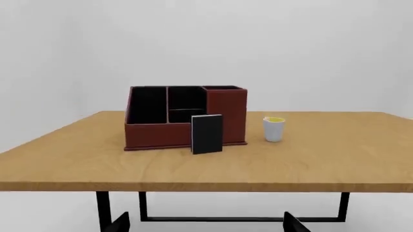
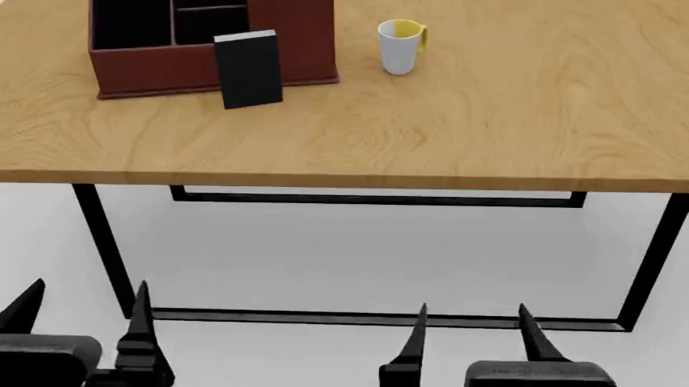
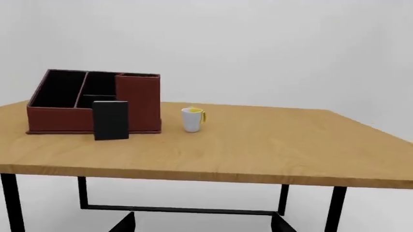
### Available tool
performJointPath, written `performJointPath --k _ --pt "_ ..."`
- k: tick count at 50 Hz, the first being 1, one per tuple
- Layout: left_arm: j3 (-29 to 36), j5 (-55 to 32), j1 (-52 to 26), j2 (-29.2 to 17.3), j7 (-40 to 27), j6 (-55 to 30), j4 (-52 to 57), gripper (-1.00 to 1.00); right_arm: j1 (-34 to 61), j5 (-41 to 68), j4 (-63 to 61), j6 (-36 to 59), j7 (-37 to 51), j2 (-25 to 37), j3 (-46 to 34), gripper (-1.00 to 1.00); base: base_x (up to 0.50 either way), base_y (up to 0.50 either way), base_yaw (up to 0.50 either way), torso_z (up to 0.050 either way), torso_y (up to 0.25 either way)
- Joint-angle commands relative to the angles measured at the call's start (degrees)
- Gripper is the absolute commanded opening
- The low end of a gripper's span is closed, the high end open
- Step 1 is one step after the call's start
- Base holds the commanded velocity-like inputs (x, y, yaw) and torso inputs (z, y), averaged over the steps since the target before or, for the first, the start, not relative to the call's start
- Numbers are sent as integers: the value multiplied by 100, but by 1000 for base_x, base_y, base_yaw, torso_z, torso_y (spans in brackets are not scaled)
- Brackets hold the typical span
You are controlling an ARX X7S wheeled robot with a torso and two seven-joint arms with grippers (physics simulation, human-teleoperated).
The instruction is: Pick up the book and place it in the front compartment of the caddy.
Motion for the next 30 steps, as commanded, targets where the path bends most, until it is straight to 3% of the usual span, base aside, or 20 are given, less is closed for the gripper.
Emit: performJointPath --k 1,11,17,18,20,22,25,30 --pt "-137 -309 -461 -254 -223 -1422 1831 100 520 -97 -1734 1547 244 206 -41 100 0 0 0 0 0" --pt "-415 -650 -1044 -499 -540 -3590 3676 100 1516 -291 -4083 4350 292 429 -297 100 0 0 0 0 0" --pt "-996 -1422 -1501 -570 -745 -4831 4559 100 1913 -562 -4813 5266 341 454 -531 100 0 0 0 0 0" --pt "-969 -2027 -1558 -946 -1362 -4813 4562 100 1940 -808 -4813 5299 145 338 -564 100 0 0 0 0 0" --pt "-966 -3746 -1691 -2124 -3081 -4156 4561 100 1961 -2527 -4814 5193 -1533 -575 -797 100 0 0 0 0 0" --pt "-516 -5176 -1887 -3022 -4358 -3517 4560 100 2045 -3123 -4814 5250 -1652 -581 -956 100 0 0 0 0 0" --pt "342 -5580 -2084 -3976 -5276 -2541 4560 100 2069 -3117 -4814 5246 -1611 -581 -1007 100 0 0 0 0 0" --pt "1509 -5519 -2414 -4873 -5955 -1452 4558 100 2028 -3156 -4814 5209 -1476 -581 -1084 100 0 0 0 0 0"
